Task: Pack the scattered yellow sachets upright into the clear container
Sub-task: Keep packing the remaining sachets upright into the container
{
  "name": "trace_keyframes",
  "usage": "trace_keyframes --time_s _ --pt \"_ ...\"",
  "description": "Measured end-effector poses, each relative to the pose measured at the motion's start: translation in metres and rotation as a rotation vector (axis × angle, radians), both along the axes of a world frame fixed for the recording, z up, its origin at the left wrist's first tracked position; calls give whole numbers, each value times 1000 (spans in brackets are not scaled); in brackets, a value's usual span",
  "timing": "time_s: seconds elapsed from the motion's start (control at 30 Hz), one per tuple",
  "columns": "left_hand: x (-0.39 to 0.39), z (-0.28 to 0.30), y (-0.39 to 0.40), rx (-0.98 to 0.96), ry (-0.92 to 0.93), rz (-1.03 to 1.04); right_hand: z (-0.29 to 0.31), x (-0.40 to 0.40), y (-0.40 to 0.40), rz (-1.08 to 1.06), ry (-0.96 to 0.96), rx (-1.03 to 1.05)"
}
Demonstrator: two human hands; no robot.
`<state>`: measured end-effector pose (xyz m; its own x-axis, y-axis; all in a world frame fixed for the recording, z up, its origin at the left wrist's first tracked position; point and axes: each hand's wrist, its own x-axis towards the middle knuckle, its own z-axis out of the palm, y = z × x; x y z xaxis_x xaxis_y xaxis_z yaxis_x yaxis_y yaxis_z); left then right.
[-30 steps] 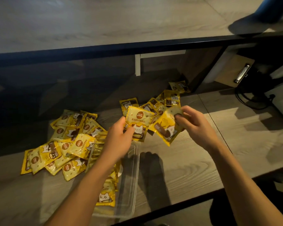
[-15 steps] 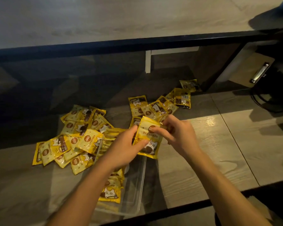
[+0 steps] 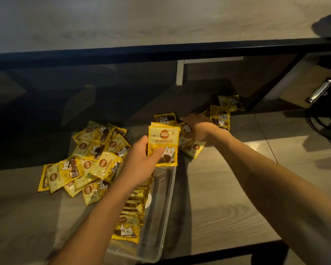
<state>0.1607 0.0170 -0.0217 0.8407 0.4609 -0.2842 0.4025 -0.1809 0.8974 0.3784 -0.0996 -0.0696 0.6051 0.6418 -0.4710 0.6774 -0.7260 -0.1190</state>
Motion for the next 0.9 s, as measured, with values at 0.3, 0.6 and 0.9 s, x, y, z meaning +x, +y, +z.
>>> trace_keyframes --time_s 0.3,0.6,0.9 --pt "1 -2 0 -15 3 22 -10 -8 15 30 -180 -50" --pt "-7 -2 3 -21 15 48 11 -43 -33 -284 -60 354" --pt "-17 3 2 -73 -33 82 60 -135 -62 -853 1016 1344"
